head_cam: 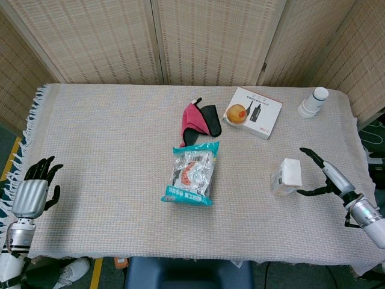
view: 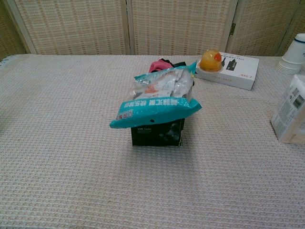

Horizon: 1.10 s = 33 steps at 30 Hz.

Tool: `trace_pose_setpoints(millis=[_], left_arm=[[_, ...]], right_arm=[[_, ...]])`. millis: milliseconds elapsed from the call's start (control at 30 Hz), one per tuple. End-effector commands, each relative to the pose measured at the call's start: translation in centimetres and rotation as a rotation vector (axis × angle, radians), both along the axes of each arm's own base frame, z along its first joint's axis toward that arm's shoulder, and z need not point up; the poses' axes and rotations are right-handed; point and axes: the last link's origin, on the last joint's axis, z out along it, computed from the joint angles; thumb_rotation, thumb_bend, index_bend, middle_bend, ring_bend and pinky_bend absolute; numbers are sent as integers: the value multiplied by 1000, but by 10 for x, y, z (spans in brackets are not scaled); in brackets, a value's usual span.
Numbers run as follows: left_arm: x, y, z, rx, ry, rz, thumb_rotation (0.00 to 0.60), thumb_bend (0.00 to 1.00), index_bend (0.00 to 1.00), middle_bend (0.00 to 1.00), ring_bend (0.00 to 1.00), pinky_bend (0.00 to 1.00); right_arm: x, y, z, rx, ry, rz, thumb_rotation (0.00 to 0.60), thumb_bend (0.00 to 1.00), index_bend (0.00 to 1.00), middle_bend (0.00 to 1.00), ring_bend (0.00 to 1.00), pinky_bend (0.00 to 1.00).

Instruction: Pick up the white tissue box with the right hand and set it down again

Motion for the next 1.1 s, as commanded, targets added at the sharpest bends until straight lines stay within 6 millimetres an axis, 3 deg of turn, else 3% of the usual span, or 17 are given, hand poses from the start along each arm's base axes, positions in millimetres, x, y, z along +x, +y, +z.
trace_pose_setpoints(millis=[33, 267, 467, 900, 1100], left_arm=[[0, -1, 0, 1, -1, 1, 600, 555, 183, 0, 0, 108], [3, -2, 2, 3, -4, -4, 600, 555, 183, 0, 0, 108], [2, -2, 2, 3, -5, 1, 600, 555, 183, 0, 0, 108], [-1, 0, 3, 7, -3, 12, 600, 554, 183, 0, 0, 108], [-2, 0, 5, 17, -3, 13, 600, 555, 184, 0, 0, 108]], right_arm=[[33, 2, 25, -36, 188, -1, 600, 64, 0, 0, 0, 0], [65, 0, 24, 40, 358, -7, 600, 65, 0, 0, 0, 0], [74, -10, 12, 70, 485, -10, 600, 64, 0, 0, 0, 0], [78, -33, -18, 140, 573, -38, 600, 64, 0, 1, 0, 0], [84, -38, -22, 129, 579, -37, 600, 64, 0, 86, 4, 0]])
